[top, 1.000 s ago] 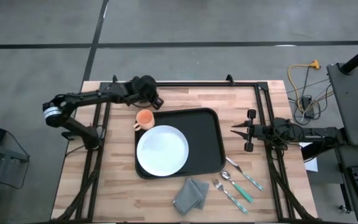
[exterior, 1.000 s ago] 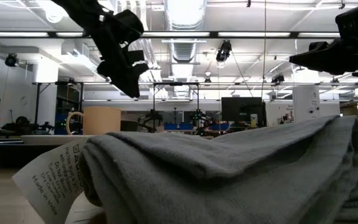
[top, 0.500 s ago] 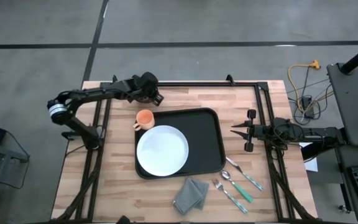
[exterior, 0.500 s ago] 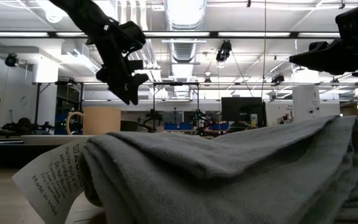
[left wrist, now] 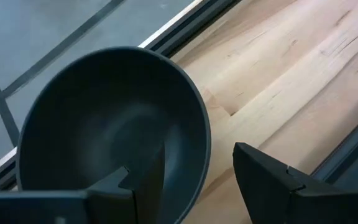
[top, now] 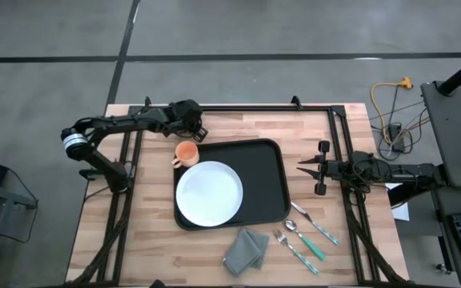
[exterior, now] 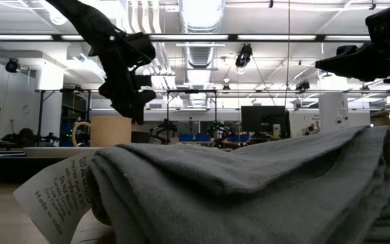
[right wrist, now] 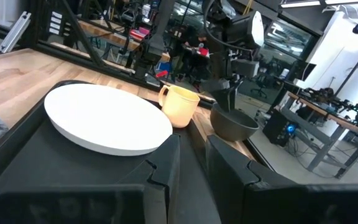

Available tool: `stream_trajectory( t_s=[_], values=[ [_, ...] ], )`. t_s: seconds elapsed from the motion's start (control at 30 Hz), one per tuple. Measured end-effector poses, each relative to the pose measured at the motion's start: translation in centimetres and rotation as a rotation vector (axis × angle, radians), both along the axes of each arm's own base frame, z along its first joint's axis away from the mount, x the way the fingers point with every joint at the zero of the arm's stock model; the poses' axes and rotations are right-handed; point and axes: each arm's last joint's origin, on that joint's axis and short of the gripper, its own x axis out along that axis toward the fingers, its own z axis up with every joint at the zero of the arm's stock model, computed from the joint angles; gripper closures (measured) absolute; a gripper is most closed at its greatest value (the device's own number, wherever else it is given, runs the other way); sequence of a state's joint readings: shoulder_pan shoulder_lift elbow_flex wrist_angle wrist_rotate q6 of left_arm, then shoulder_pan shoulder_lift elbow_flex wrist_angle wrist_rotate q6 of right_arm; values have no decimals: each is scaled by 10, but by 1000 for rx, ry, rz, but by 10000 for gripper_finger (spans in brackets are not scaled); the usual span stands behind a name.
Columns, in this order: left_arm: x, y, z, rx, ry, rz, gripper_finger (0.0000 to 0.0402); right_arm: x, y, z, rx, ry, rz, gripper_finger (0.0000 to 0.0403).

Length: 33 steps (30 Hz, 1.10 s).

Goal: Set up tray
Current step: Put the black bowl on the white plate at the bottom of the orange mug

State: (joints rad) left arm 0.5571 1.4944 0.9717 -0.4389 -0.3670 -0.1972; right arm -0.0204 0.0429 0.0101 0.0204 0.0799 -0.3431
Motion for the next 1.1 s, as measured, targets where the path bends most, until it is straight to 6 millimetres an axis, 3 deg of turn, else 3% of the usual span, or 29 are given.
stream_trajectory(
  t_s=[0.73, 1.1],
  values=[
    [-11, -7, -28, -28, 39, 1, 230, 0, 0, 0, 1, 0, 0, 335],
    [-9, -6, -27, -14, 17, 2, 243, 0, 0, 0, 0, 0, 0, 335]
  ],
)
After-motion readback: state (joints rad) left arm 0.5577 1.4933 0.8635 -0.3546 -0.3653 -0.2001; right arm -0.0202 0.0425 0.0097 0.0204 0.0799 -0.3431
